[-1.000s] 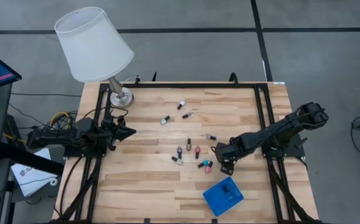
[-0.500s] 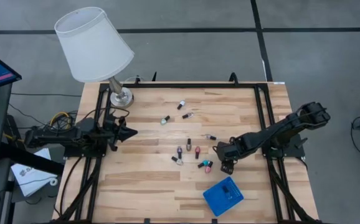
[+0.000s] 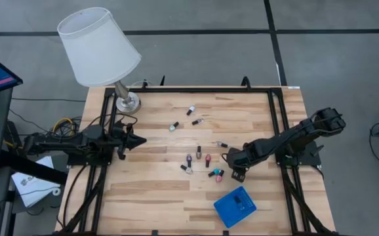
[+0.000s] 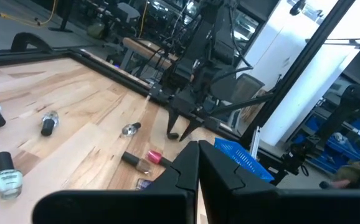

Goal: Pick & Place Nail Polish
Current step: Put the yellow nail polish into the blue bin

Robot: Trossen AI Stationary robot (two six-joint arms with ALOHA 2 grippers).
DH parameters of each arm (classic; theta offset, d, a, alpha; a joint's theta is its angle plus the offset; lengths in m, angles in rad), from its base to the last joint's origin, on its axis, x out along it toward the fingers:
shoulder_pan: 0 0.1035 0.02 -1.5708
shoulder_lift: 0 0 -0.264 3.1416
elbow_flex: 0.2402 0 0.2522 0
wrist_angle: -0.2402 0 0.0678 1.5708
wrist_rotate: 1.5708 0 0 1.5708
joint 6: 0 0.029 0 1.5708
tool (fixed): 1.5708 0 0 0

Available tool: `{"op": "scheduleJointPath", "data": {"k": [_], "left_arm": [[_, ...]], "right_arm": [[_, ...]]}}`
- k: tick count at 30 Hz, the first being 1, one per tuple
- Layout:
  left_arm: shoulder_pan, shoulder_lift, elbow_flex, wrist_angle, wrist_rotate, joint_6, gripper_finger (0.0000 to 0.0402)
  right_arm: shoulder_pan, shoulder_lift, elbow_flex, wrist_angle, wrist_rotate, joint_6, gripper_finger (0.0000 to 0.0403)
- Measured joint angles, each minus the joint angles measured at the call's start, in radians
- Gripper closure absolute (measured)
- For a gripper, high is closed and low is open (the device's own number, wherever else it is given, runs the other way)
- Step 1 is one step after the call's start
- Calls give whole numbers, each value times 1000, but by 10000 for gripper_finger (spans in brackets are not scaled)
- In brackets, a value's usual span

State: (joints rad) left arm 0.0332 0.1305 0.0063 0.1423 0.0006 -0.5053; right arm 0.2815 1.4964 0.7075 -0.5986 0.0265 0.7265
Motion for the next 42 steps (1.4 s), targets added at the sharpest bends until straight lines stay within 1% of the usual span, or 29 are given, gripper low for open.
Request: {"op": "scheduleJointPath", "data": {"k": [4, 9, 12, 17, 19, 29, 37, 42], "left_arm": [[0, 11, 0, -1, 0, 0, 401], [0, 10, 0, 0, 0, 0, 401], [0, 10, 0, 0, 0, 0, 401], [25, 9, 0, 15, 1, 0, 401], [26, 16, 0, 14, -1, 0, 401], [26, 15, 0, 22, 0, 0, 401], [26, 13, 0, 23, 0, 0, 401], [26, 2, 0, 21, -1, 0, 401]], "right_arm": [[-15, -2, 54, -64, 0, -1, 186], [-29, -3, 79, -108, 4, -25, 159], [-37, -3, 67, -120, 16, -58, 157], [-25, -3, 55, -119, 11, -191, 158], [-21, -3, 55, -129, 7, -192, 158], [-68, -3, 78, -142, 8, 23, 158], [-77, -4, 162, -226, 43, 160, 158], [-77, -4, 172, -269, 53, 267, 158]]}}
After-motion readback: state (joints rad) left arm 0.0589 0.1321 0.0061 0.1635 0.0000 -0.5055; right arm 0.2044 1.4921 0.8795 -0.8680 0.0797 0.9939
